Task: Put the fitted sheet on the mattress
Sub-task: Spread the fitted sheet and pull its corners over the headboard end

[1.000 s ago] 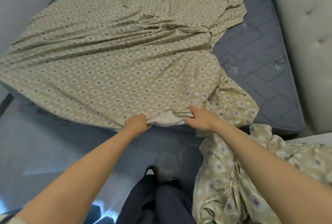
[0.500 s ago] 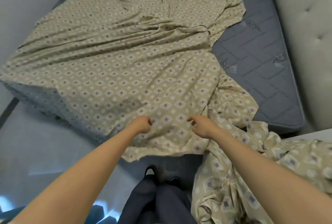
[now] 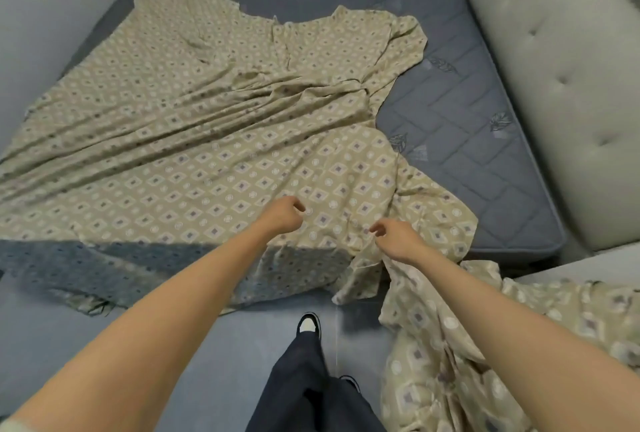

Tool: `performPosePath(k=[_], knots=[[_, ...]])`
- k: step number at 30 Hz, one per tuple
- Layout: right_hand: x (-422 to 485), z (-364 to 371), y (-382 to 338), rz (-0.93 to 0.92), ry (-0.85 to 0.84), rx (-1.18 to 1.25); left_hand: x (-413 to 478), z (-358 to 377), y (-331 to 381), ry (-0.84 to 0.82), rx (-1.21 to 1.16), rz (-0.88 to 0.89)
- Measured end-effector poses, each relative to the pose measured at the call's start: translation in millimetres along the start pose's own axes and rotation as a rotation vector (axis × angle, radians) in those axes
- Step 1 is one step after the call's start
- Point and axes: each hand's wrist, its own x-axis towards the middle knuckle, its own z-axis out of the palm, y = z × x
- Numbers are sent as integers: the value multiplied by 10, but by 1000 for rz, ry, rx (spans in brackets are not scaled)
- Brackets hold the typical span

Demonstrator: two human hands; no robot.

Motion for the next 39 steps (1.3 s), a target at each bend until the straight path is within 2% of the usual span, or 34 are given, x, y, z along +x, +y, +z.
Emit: performPosePath(k=[14,24,31,39], knots=[[891,-434,262,303,226,162,1582,-287,907,-132,106,224],[1926,-737,742,366,223,173,2599,16,1373,-152,191,317],[2773,-908,1355,420,182,111,3450,387,1787,-175,187,287],[3338,-813,2028,506,76,118,4156,919,2086,-91,459,443]])
